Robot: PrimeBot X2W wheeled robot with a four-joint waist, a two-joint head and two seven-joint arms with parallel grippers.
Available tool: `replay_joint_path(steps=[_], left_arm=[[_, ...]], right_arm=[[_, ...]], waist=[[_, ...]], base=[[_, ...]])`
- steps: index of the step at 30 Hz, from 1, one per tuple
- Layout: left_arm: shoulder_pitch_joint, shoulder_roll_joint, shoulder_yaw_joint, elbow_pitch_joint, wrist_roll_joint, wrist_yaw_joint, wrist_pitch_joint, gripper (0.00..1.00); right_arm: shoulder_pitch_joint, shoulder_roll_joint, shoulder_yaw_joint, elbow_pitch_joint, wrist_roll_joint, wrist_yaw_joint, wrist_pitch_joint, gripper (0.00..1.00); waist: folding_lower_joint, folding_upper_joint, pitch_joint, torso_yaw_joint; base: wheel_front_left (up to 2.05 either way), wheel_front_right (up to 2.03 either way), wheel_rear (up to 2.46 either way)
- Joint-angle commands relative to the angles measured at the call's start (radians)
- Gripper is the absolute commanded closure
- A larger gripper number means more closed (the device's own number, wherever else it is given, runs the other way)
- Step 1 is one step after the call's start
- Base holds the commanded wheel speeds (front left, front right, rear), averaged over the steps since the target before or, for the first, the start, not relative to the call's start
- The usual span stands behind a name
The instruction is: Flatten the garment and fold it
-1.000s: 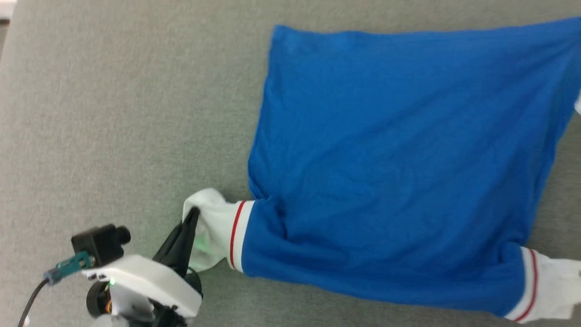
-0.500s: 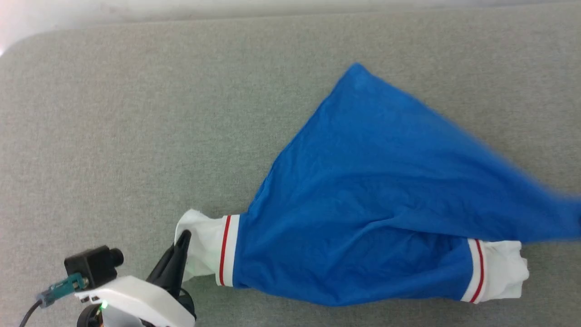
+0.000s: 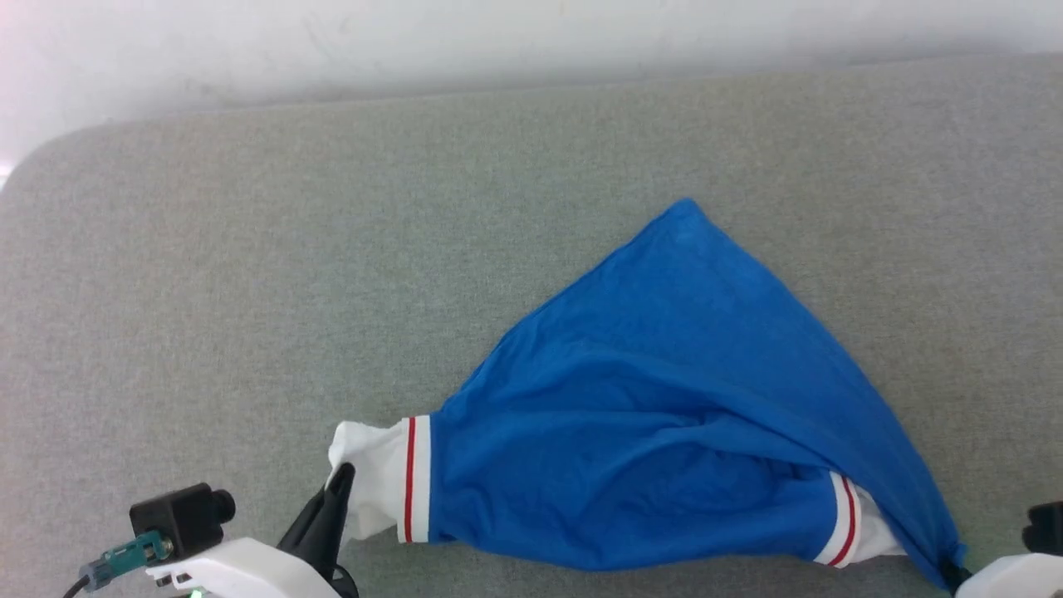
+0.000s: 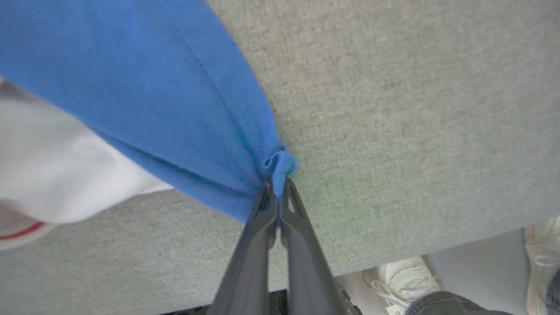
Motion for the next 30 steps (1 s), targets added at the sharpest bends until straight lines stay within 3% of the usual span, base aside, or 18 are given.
replay_joint_path(steps=[1, 5, 7, 13, 16, 19, 23, 30], left_arm=[[0.006, 0.003, -0.002, -0.005, -0.003, 0.009, 0.003, 1.00], [0.009, 0.003, -0.009, -0.009, -0.001, 0.018, 0.011, 1.00], [0.014, 0.003, -0.012, -0.011, -0.001, 0.023, 0.012, 1.00], [0.019, -0.004, -0.026, -0.016, 0.006, 0.027, 0.012, 1.00], [0.008, -0.007, -0.036, -0.017, 0.011, 0.022, 0.014, 1.00], [-0.014, -0.011, -0.044, -0.017, 0.018, 0.012, 0.016, 1.00], [-0.060, -0.016, -0.057, -0.016, 0.029, -0.008, 0.022, 1.00], [-0.164, -0.041, -0.092, 0.012, 0.046, -0.052, 0.041, 1.00]], right_arm=[[-0.026, -0.003, 0.008, 0.041, -0.023, -0.001, -0.038, 1.00], [-0.069, -0.003, 0.018, 0.138, -0.033, -0.001, -0.126, 1.00], [-0.079, -0.008, 0.020, 0.132, -0.023, -0.001, -0.150, 0.00], [-0.108, -0.080, 0.007, -0.115, 0.041, -0.001, -0.075, 0.00], [-0.180, -0.128, 0.017, -0.262, 0.059, -0.001, 0.015, 0.00], [-0.296, -0.170, 0.067, -0.327, 0.070, -0.001, 0.096, 0.00], [-0.479, -0.215, 0.187, -0.284, 0.050, -0.001, 0.179, 0.00], [-0.750, -0.228, 0.341, -0.006, -0.006, -0.001, 0.257, 0.00]], waist=[[0.0001, 0.0001, -0.024, -0.009], [0.0001, 0.0001, -0.052, -0.011], [0.0001, 0.0001, -0.065, -0.012], [0.0001, 0.0001, -0.079, -0.001], [0.0001, 0.0001, -0.066, 0.014], [0.0001, 0.0001, -0.039, 0.033], [0.0001, 0.0001, 0.025, 0.070], [0.0001, 0.0001, 0.134, 0.153]], base=[[0.00, 0.00, 0.00], [0.00, 0.00, 0.00], [0.00, 0.00, 0.00], [0.00, 0.00, 0.00], [0.00, 0.00, 0.00], [0.00, 0.00, 0.00], [0.00, 0.00, 0.00], [0.00, 0.00, 0.00]])
